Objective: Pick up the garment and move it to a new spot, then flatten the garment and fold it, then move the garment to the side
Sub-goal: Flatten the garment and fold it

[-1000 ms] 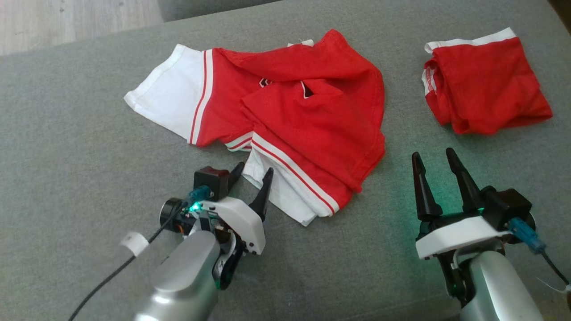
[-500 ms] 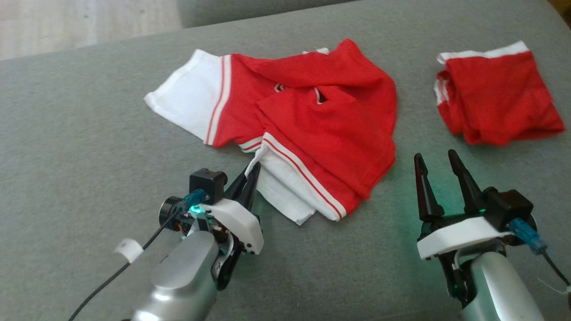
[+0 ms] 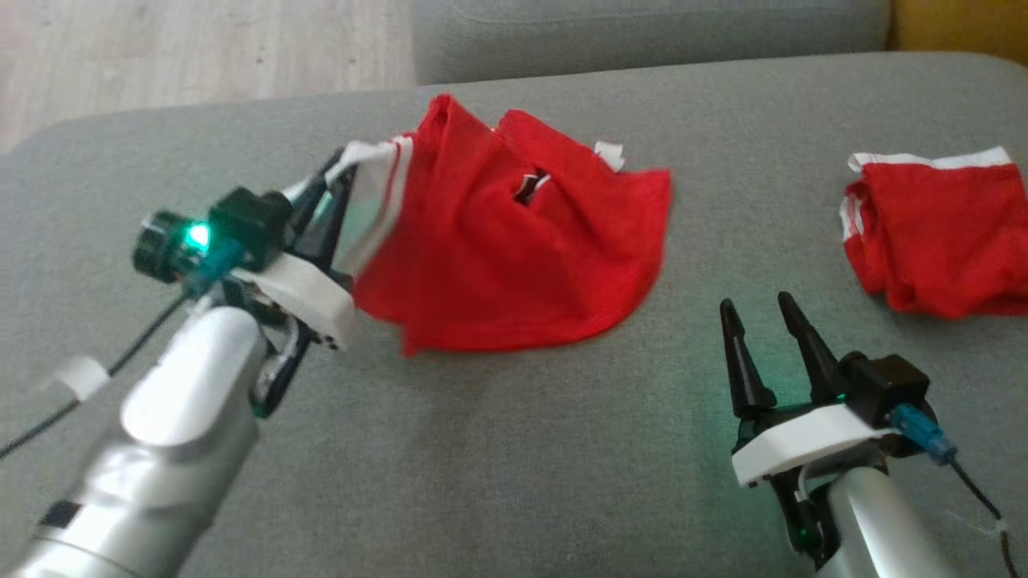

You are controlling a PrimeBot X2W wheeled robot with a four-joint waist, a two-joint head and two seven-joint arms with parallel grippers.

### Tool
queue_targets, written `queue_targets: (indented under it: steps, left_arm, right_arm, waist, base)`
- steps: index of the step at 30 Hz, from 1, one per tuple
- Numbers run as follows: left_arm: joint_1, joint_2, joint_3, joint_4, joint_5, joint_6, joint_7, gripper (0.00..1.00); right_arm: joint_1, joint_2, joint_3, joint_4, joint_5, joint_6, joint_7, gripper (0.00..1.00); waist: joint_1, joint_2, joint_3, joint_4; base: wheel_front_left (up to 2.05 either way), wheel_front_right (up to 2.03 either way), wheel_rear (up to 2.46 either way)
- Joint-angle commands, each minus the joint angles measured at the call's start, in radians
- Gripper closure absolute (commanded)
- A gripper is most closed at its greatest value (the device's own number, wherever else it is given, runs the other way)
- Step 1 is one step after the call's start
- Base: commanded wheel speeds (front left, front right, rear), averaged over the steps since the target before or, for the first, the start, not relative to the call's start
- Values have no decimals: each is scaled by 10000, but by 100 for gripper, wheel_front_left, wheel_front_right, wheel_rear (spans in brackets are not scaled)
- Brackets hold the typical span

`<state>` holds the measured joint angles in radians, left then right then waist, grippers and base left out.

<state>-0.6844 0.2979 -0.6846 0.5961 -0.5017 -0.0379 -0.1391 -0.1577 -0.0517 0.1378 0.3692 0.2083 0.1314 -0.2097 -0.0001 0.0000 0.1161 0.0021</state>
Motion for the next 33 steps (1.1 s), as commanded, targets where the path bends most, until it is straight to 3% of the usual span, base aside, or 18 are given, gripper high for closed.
queue_targets:
  steps: [1,5,6,7,12,18,33]
  left_arm:
    - [-551,592,367,-582,140,76,128,100]
    - [66,1223,432,-1069,-7,323,757,100]
    - [264,1255,494,-1054,-122,409,815,55]
    - [442,1274,577,-1015,-211,541,789,0]
    - [1025,1252,895,-419,-474,1014,336,0]
    - [1367,937,1272,-240,-859,1116,-595,0]
    - [4142,-13,1956,-3233,-1113,1829,-1219,0]
  right_arm:
    - [-159,14,309,-209,86,-7,-75,0]
    - [-169,14,491,-45,233,-7,-135,0]
    - [-175,14,518,-20,243,-7,-143,0]
    - [-183,14,539,4,250,-7,-150,0]
    - [-222,14,664,108,248,-7,-160,0]
    - [-177,14,604,42,132,-7,-156,0]
    - [251,14,949,-651,-272,-7,392,0]
  waist:
    - [1,0,-135,169]
    - [1,0,-201,304]
    - [1,0,-203,320]
    - [1,0,-200,335]
    - [1,0,-217,333]
    - [1,0,-314,490]
    - [1,0,-518,2057]
  base:
    - [0,0,0]
    - [0,0,0]
    - [0,0,0]
    - [0,0,0]
    - [0,0,0]
    - [0,0,0]
    - [0,0,0]
